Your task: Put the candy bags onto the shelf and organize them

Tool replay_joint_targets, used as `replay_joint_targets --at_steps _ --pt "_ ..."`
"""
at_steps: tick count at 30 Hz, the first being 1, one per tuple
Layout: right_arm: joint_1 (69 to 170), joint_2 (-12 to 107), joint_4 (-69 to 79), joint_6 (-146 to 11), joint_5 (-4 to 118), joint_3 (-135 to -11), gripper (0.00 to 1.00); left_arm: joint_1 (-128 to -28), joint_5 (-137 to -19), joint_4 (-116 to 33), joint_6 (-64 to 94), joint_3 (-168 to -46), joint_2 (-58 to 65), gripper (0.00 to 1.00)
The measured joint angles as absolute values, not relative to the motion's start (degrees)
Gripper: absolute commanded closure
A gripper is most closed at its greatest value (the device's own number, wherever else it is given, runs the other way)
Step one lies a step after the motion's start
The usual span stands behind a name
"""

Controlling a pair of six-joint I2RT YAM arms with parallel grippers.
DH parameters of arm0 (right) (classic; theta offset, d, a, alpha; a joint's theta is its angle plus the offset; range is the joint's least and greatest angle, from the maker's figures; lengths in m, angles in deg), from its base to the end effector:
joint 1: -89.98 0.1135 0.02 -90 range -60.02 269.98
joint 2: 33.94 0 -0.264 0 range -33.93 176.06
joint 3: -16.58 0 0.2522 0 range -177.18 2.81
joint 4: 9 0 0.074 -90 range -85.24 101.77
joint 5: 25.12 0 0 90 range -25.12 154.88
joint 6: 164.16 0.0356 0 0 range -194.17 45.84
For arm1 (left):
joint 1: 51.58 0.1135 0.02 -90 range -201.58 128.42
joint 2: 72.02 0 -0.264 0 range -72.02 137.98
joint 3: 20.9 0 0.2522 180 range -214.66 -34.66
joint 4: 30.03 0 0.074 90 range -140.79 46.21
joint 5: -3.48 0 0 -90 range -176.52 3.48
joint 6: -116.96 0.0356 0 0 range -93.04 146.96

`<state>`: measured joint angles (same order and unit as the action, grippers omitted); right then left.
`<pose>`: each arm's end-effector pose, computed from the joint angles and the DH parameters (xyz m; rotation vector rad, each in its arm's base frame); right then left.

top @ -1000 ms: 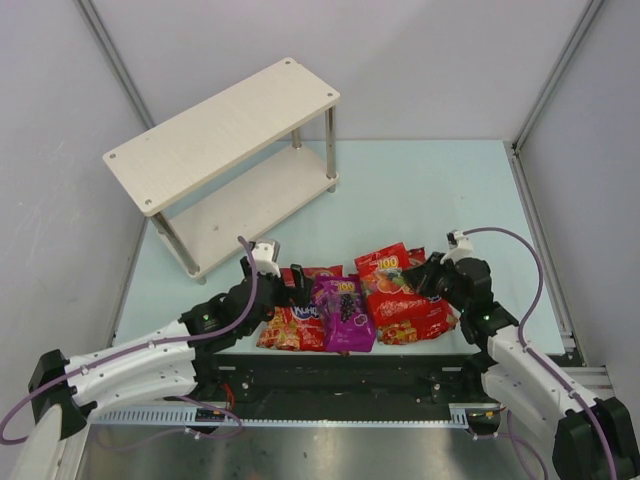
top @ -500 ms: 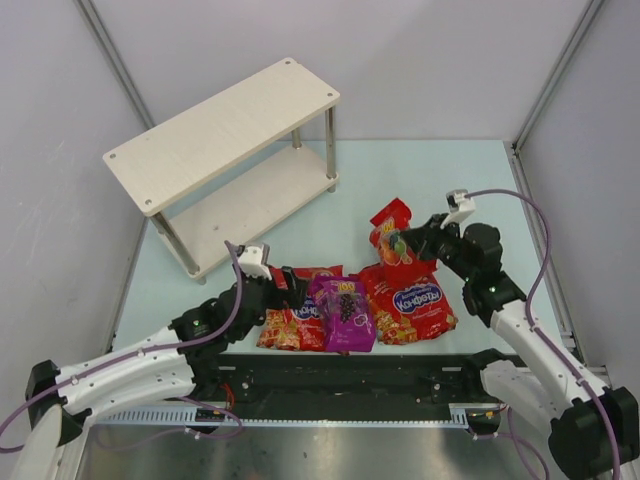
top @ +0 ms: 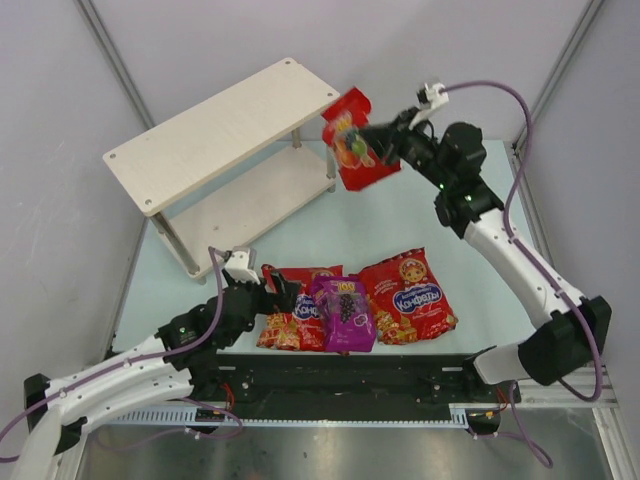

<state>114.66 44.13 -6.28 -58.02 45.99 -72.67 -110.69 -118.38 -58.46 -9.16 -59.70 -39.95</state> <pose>0.2854 0.1438 0.4365 -0.3885 1.4311 0.8159 0.0898 -0.1136 0.2447 0.0181 1.9336 -0.5859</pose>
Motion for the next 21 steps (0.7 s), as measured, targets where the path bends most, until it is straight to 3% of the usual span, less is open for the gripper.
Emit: replay_joint_targets --at_steps 14,21 --pt "133.11 72.96 6.46 -62.46 41.99 -128.93 1.00 -110.71 -119.40 -61.98 -10.58 -58.76 -44.06 0.00" --pt "135.25 85.15 5.19 -55.38 38.82 -140.34 1.00 -110.71 -119.40 -62.11 -10.58 -58.76 -44.08 0.00"
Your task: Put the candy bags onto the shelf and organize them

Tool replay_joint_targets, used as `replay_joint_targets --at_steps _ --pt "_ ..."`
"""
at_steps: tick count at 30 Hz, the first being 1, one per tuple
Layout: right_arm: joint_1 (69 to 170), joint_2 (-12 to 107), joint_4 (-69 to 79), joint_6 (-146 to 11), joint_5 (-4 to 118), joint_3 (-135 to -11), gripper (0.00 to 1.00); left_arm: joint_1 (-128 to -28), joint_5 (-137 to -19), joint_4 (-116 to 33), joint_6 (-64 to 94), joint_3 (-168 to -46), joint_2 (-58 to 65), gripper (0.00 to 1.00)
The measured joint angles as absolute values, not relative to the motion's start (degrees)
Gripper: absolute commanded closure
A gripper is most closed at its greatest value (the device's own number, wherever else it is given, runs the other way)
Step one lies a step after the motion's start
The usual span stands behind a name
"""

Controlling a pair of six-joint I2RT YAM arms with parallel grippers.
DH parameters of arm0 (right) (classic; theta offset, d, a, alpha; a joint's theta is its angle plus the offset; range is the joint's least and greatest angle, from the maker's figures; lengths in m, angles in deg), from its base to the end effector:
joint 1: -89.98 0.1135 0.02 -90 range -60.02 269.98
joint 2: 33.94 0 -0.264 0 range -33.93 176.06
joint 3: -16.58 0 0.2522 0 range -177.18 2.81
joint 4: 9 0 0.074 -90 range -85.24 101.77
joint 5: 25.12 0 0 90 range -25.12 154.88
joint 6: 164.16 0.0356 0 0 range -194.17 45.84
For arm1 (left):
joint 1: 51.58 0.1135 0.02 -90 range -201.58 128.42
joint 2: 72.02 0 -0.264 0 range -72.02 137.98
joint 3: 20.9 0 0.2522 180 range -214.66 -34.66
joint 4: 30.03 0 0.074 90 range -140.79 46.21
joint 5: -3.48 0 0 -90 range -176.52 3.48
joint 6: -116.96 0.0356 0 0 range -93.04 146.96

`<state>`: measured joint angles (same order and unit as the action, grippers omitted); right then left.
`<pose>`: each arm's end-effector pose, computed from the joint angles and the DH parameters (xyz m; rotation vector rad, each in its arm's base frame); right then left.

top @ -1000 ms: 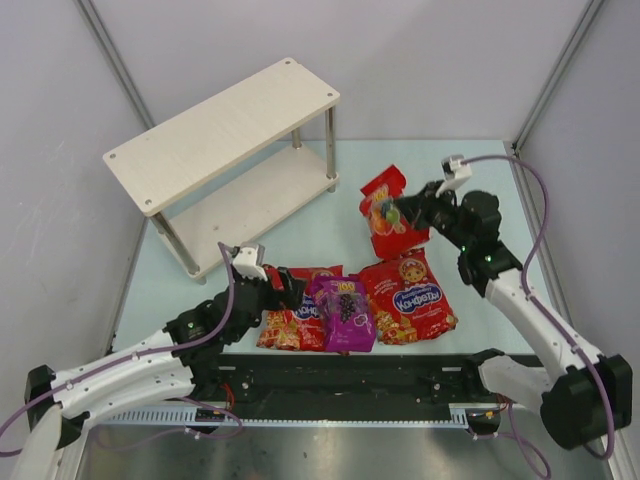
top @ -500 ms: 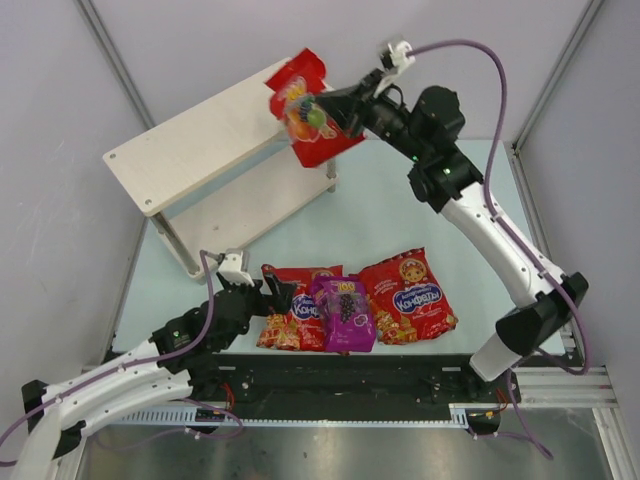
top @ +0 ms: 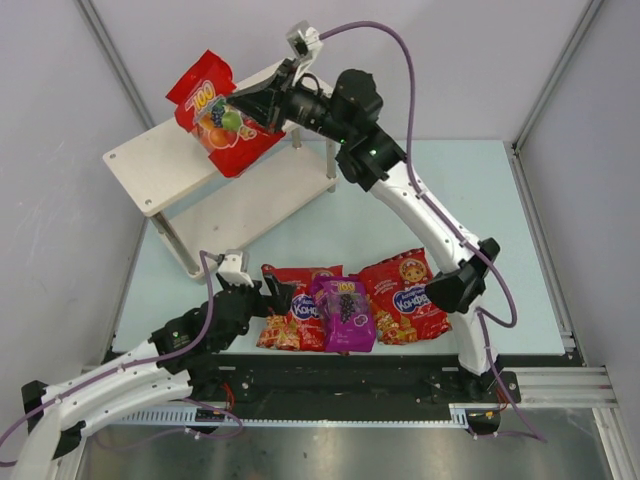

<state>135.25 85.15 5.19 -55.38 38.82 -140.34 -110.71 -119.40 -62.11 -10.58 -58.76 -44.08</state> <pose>0.3018 0.3269 0.5414 -0.7016 1.0914 1.2319 0.0840 -0.1029 0.2415 -0.0145 1.9360 -0.5815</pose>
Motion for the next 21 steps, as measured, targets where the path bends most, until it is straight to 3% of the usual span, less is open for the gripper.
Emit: replay_joint_targets --at_steps 9,21 --pt "136.43 93.52 -0.75 -47.31 37.40 -140.62 1.00 -110.71 -120.02 -63.38 -10.82 -57.47 -46.83 0.00" --pt "137.44 94.92 -14.02 -37.19 36.89 -142.37 1.00 -110.71 -120.82 -64.08 -11.30 -56.88 -47.29 0.00"
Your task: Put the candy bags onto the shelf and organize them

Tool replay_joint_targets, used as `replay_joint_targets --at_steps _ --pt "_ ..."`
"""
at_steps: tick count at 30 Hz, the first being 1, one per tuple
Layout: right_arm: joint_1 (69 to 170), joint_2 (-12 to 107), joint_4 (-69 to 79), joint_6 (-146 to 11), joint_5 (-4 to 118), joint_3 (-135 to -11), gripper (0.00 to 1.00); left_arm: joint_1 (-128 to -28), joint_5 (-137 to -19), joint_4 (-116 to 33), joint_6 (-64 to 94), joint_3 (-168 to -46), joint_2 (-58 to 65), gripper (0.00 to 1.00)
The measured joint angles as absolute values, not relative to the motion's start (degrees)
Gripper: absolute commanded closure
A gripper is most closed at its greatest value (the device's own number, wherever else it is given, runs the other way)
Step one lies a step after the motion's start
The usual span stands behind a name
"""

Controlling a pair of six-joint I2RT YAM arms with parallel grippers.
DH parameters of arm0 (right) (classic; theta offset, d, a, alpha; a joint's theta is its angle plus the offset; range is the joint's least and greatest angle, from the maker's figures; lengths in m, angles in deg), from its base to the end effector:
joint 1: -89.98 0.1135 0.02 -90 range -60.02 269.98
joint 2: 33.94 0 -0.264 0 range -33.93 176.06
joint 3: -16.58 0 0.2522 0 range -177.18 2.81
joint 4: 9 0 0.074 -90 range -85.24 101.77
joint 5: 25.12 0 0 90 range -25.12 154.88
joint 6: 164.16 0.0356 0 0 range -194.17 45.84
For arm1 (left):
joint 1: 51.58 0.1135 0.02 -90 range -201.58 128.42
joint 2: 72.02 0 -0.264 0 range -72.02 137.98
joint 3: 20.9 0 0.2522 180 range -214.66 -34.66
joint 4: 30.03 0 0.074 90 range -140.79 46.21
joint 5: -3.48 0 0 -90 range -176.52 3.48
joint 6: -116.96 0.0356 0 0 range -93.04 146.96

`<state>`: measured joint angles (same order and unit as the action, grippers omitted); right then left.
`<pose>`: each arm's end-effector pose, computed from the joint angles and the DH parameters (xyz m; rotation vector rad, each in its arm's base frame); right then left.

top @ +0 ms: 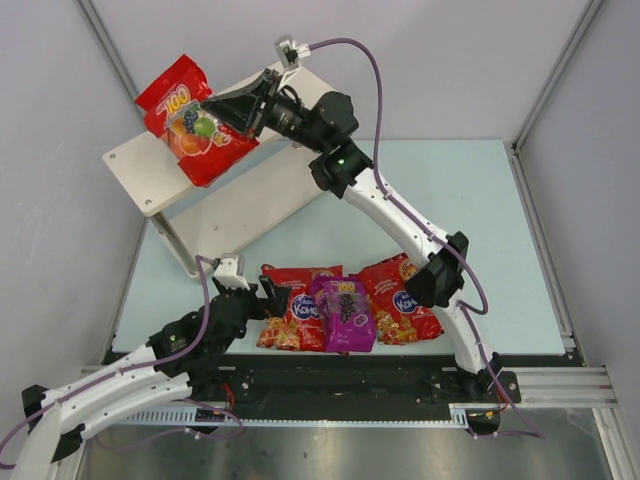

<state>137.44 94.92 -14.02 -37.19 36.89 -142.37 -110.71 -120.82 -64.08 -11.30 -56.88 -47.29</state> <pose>0.3191 0.3724 0.5062 -0.5994 1.0023 1.5565 0.0803 -0.0952 0.2331 -0.0389 1.9362 -0.5604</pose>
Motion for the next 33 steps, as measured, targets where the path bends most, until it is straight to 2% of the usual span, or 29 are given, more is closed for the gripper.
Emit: replay_joint_targets --at_steps 4,14,30,33 --pt "137.35 98.00 -16.51 -34.66 38.14 -146.37 1.00 -110.71 -120.82 -64.08 -11.80 -56.81 -47.29 0.00" --pt "136.45 105.04 -18.17 -31.80 42.64 -146.68 1.00 -110.71 -120.82 -64.13 -12.35 -55.02 -48.19 0.00" --pt "135.47 107.10 -19.05 -31.12 45.00 -147.22 1.00 -110.71 -120.80 -64.04 -12.65 -54.80 -47.64 0.00" --pt "135.43 107.69 -19.14 -31.12 45.22 -147.33 0.93 -110.71 -120.80 -64.02 -12.65 -54.58 -47.64 0.00"
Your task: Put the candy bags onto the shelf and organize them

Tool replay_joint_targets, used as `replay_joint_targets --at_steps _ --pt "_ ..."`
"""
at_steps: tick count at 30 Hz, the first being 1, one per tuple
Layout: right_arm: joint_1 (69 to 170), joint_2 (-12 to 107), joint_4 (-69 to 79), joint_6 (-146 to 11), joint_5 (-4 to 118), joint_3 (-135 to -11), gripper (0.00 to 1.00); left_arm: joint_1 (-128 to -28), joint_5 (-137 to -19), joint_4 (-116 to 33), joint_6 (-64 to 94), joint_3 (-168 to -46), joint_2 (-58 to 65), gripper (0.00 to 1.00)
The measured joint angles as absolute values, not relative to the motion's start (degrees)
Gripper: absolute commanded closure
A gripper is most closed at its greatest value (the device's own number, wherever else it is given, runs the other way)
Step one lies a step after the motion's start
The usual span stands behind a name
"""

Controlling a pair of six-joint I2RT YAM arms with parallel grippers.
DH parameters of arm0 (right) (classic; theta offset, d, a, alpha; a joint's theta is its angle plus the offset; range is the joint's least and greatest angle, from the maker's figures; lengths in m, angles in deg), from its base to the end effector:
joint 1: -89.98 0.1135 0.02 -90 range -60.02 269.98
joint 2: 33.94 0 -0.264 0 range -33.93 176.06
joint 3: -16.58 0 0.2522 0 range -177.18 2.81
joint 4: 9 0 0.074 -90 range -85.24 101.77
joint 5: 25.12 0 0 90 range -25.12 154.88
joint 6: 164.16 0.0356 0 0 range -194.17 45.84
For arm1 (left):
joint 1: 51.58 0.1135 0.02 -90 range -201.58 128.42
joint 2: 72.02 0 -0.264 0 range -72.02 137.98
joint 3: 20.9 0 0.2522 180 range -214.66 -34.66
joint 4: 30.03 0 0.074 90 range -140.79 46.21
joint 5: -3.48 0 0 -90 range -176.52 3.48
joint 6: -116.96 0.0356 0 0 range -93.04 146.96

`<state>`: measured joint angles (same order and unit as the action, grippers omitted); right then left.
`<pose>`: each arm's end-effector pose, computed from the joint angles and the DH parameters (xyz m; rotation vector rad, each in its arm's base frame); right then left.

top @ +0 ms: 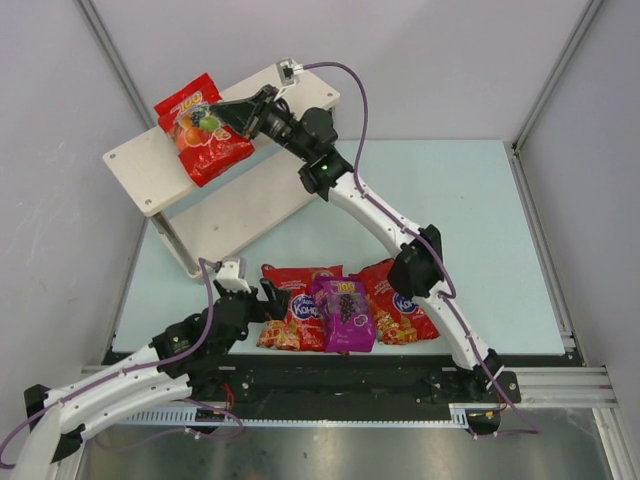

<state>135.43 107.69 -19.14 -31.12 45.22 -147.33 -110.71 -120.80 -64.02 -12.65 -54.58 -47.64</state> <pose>0.3781 0.4012 0.4306 -0.3759 1.1103 1.5582 0.0800 -0.0948 0.2200 -0.0487 1.9622 -0.5499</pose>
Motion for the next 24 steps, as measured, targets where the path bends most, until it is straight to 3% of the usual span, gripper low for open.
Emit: replay_joint_targets --at_steps 6,10,18,24 --pt "135.45 108.69 -19.18 -31.27 45.59 -147.55 0.40 -110.71 -120.78 -64.06 -12.70 -54.30 -47.71 0.00" --pt "135.49 109.02 -19.11 -31.31 45.86 -147.55 0.27 -110.71 -120.78 -64.10 -12.70 -54.10 -47.99 0.00" --pt "134.05 108.58 -19.51 -31.75 45.44 -146.81 0.16 -110.71 -120.78 -64.06 -12.76 -54.13 -48.34 0.01" --pt "127.71 99.82 -19.75 -32.67 44.48 -134.55 0.08 -110.71 -120.56 -64.04 -13.20 -54.13 -48.21 0.00"
